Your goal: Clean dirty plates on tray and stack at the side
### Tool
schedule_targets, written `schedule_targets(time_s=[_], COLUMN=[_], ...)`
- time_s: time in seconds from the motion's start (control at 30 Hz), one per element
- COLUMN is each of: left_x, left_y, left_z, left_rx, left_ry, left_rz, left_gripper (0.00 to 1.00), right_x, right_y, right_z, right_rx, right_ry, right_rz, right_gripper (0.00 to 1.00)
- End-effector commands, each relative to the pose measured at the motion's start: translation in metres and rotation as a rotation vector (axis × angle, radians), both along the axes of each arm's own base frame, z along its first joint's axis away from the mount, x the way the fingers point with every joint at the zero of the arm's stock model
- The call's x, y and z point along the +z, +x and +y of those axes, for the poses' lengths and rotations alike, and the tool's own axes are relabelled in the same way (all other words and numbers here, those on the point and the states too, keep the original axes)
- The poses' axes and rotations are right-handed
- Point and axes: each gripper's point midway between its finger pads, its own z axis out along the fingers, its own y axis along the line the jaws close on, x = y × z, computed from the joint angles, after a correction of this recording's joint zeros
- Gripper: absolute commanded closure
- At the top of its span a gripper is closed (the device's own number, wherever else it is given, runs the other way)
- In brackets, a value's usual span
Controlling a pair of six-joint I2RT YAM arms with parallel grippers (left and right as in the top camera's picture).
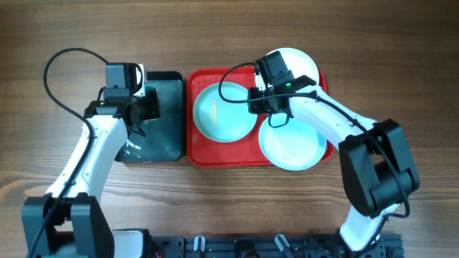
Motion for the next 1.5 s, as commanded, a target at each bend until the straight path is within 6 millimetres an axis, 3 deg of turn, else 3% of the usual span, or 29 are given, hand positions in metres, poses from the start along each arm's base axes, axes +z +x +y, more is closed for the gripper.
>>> schedule_targets(time_s=[0.0, 0.07, 0.17, 0.27, 0.43, 0.73, 0.87, 1.47], left_x=[0.006, 0.006, 0.006, 0.008, 0.017, 0.017, 0.02, 0.014], left_y=[0.001, 0.001, 0.001, 0.005, 0.018, 0.019, 0.023, 0.014], left_z=[0.0, 0.0, 0.0, 0.0, -0.001, -0.006, -0.007, -0.006], left_rx=[-0.009, -0.009, -0.009, -0.009, -0.076, -0.116, -0.115, -0.033], left_ry=[-0.006, -0.006, -0.006, -0.006, 0.036, 0.051, 0.051, -0.003], left_rz=[-0.019, -0.019, -0.019, -0.035, -0.102, -0.107, -0.128, -0.079], left_gripper=[0.96, 0.96, 0.96, 0.96, 0.96, 0.96, 0.96, 0.96], right_x=[-0.021, -0.022, -0.024, -0.028, -0.027, -0.025, -0.017, -0.023], right_y=[-0.004, -0.004, -0.005, -0.007, 0.003, 0.006, -0.011, -0.009], right_z=[-0.006, -0.006, -0.005, -0.005, -0.01, -0.007, 0.018, -0.004], right_rx=[0.002, 0.002, 0.006, 0.008, -0.035, -0.08, -0.018, -0.059], right_ry=[-0.051, -0.053, -0.055, -0.06, -0.084, -0.052, 0.09, -0.031], right_rz=[0.028, 0.031, 0.035, 0.044, 0.005, 0.006, 0.096, 0.074], right_gripper=[0.76, 0.77, 0.92, 0.96, 0.96, 0.96, 0.96, 0.96])
